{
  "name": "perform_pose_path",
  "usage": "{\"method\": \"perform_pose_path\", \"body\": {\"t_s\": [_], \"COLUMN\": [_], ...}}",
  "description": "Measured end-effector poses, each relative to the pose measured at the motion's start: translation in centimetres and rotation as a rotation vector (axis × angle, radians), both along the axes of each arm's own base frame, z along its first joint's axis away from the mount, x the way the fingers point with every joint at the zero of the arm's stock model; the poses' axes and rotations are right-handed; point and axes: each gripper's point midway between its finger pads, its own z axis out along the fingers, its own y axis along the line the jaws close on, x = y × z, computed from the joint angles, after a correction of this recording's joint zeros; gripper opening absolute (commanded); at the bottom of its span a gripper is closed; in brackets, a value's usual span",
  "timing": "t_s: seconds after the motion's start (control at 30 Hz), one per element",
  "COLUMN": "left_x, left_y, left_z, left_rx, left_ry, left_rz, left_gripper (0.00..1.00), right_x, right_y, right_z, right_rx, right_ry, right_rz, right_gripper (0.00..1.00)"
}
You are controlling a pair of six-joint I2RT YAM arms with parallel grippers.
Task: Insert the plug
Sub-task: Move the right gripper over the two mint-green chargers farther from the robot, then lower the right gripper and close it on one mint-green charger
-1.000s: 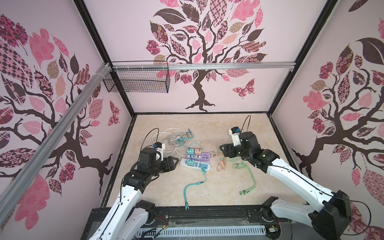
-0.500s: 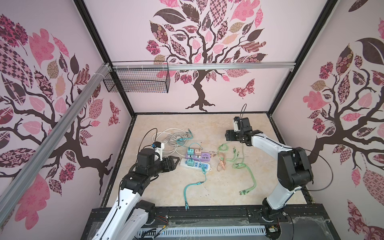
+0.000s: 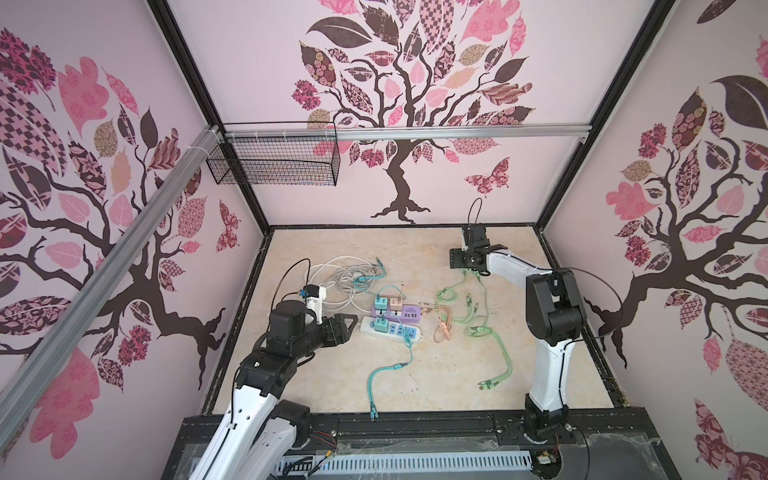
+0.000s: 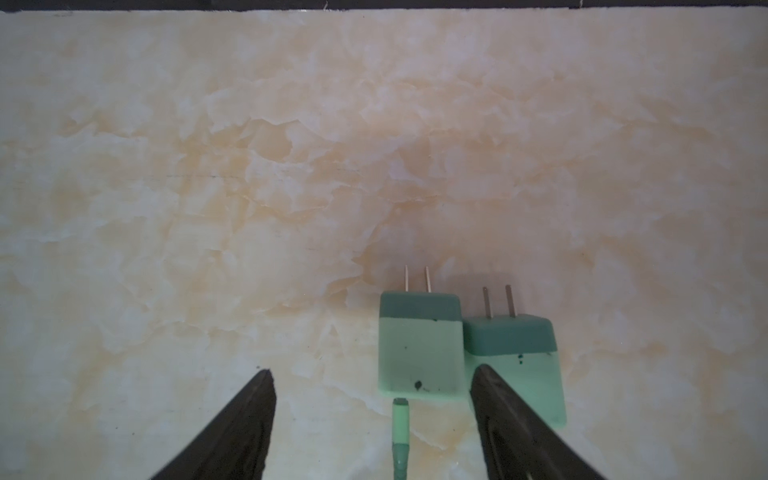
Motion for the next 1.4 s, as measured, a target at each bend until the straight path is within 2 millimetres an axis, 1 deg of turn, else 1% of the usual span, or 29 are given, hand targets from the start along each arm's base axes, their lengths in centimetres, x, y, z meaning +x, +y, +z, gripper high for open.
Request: {"method": "perform_pose_path", "body": {"t_s": [0.17, 0.33, 0.4, 0.63, 0.77, 0.93, 1.2, 1.4], "left_x": [0.0, 0.0, 0.0, 0.0, 0.0, 0.0, -0.1, -0.1], "left_y": [0.1, 0.2, 0.3, 0.3, 0.3, 0.3, 0.4, 0.5], "left_z": [-0.1, -0.1, -0.1, 0.0, 0.0, 0.0, 0.0, 0.1], "left_rx": [0.007, 0.013, 0.014, 0.015, 0.016, 0.017, 0.018, 0.019], "left_ry": [0.001, -0.002, -0.003, -0.007, -0.01, -0.008, -0.012, -0.014], "left_rz": [0.005, 0.009, 0.009, 0.011, 0.01, 0.01, 0.013, 0.015], "left_gripper": [0.7, 0.7, 0.7, 0.7, 0.71, 0.7, 0.71, 0.71], "right_x": [0.0, 0.0, 0.0, -0.2, -0.2, -0.2, 0.3, 0.4], "right_y": [-0.6, -0.8, -0.8, -0.9, -0.9, -1.2, -1.6, -1.6], "right_z": [-0.2, -0.4, -0.9, -2.7, -2.8, -3.0, -4.2, -4.4], "right_rx": [-0.01, -0.016, -0.017, -0.024, -0.025, -0.025, -0.029, -0.026], "right_ry": [0.005, 0.008, 0.016, 0.052, 0.054, 0.058, 0.089, 0.096], "right_rz": [-0.018, -0.025, -0.025, -0.027, -0.028, -0.033, -0.04, -0.04], "right_gripper": [0.75, 0.69, 0.68, 0.68, 0.67, 0.63, 0.59, 0.54]}}
